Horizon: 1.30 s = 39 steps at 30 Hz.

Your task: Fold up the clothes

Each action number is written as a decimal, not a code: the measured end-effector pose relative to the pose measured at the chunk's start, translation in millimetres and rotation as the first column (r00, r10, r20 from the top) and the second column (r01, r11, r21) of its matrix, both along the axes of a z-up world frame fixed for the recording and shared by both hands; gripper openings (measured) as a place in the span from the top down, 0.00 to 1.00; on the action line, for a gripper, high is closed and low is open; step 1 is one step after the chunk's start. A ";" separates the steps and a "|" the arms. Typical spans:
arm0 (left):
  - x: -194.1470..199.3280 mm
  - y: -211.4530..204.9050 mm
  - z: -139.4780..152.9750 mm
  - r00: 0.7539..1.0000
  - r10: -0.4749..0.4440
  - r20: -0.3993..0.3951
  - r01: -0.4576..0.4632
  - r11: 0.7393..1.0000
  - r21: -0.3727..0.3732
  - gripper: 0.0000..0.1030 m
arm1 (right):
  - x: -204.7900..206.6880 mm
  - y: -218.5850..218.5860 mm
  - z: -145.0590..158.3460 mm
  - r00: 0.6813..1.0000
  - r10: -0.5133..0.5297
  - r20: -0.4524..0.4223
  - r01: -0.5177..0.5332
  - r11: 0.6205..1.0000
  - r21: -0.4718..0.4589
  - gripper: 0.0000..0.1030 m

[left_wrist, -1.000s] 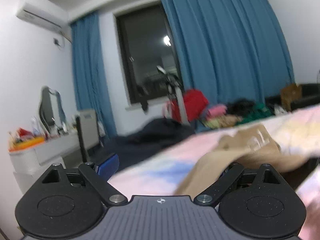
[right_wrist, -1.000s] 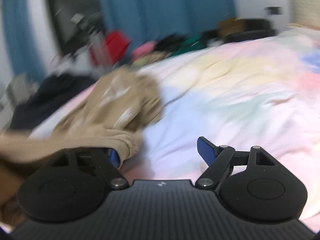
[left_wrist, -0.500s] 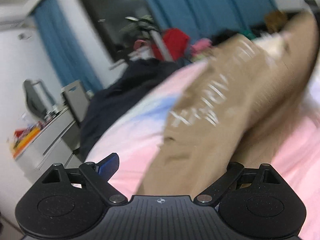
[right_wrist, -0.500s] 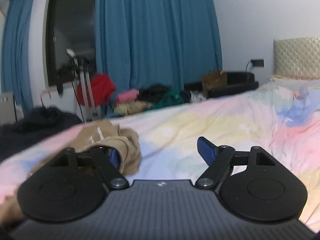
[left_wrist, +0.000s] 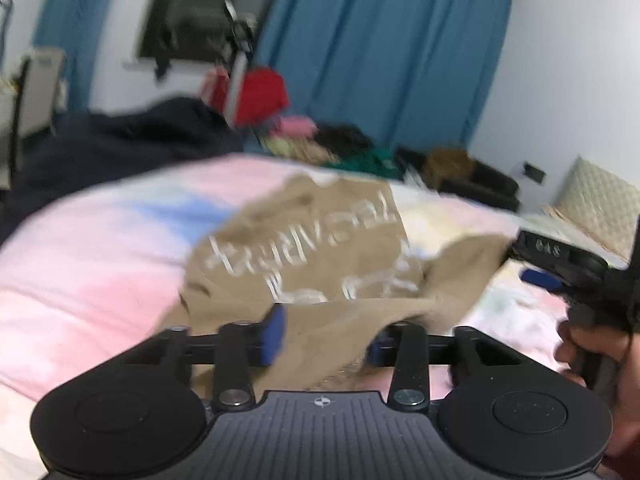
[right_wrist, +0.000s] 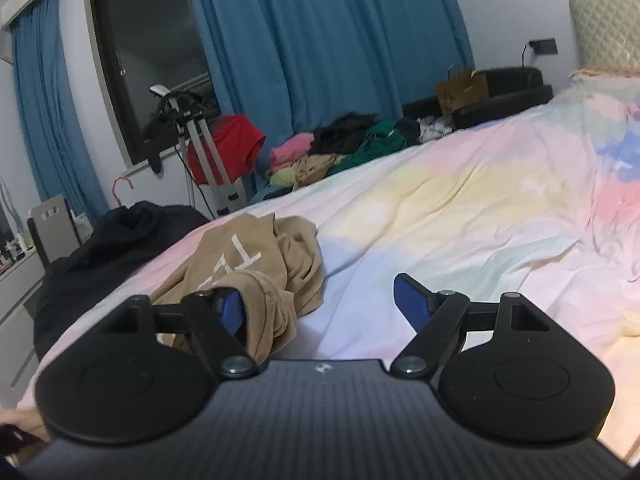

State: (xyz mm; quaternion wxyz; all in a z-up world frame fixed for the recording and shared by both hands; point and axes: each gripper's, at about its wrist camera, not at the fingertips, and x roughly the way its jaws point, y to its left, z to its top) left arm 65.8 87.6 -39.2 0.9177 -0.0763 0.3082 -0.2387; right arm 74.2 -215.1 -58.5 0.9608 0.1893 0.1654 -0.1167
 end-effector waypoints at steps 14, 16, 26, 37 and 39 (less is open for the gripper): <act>32.7 35.8 -6.5 0.929 -0.254 -0.267 0.212 0.961 -0.178 0.79 | 23.5 -1.3 -14.3 0.990 0.100 -0.099 -0.093 0.993 0.074 0.25; 31.2 38.2 -2.5 0.959 -0.169 -0.226 0.150 0.984 -0.100 0.64 | 23.0 -0.2 -13.7 0.990 0.101 -0.096 -0.095 0.993 0.069 0.25; -10.6 7.9 22.7 0.991 -0.113 0.071 0.108 0.991 0.080 0.25 | 17.8 1.1 -8.5 0.992 0.102 -0.075 -0.097 0.993 0.071 0.25; -39.1 -94.4 -43.5 0.962 -0.159 0.220 0.036 0.878 0.478 0.12 | 13.0 -7.2 -3.0 0.993 0.095 -0.064 -0.089 0.992 0.092 0.25; -36.3 -108.8 -50.9 0.948 -0.108 0.298 -0.077 0.835 0.545 0.12 | 13.9 -7.1 -4.4 0.993 0.096 -0.067 -0.089 0.991 0.099 0.25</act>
